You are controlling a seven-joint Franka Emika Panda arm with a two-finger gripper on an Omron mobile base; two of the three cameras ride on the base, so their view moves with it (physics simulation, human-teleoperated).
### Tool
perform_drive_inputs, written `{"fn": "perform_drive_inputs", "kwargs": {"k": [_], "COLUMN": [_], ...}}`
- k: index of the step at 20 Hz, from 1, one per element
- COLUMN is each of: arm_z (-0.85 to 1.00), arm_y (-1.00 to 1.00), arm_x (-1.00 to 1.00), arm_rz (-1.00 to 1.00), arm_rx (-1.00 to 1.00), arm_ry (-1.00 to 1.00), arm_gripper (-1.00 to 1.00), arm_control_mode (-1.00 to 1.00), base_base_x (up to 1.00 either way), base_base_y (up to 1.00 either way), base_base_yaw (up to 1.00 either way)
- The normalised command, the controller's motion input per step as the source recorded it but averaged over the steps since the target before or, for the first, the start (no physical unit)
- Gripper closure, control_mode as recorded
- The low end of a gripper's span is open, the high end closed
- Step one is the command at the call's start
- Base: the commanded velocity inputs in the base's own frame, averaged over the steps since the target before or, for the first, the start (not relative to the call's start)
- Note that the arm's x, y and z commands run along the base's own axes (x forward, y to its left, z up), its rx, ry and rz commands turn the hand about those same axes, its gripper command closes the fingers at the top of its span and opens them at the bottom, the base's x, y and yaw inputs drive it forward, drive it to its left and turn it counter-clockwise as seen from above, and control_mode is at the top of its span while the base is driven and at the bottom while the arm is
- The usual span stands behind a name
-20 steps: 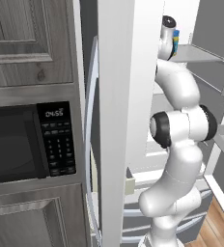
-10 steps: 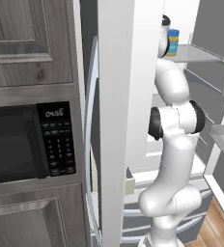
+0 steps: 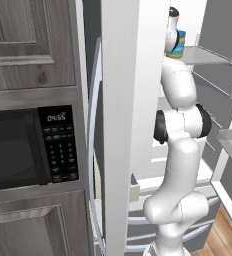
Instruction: Take the fish out of the fridge, briefly rinse it in the sink, and place it on the tray next to the sink.
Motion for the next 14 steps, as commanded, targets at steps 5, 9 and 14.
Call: {"fn": "perform_drive_inputs", "kwargs": {"k": [5,9,14], "arm_z": [-0.57,-0.58,-0.28], "arm_y": [0.00,0.00,0.03], "arm_x": [-0.52,-0.04,0.10], "arm_rz": [0.01,0.00,0.00], "arm_rx": [-0.01,0.00,0.00], "arm_ry": [-0.06,-0.03,-0.08], "arm_gripper": [-1.00,-1.00,-1.00], "arm_control_mode": [-1.00,-1.00,-1.00], "base_base_x": [0.00,0.00,0.00], "base_base_y": [0.00,0.00,0.00], "base_base_yaw": [0.00,0.00,0.00]}}
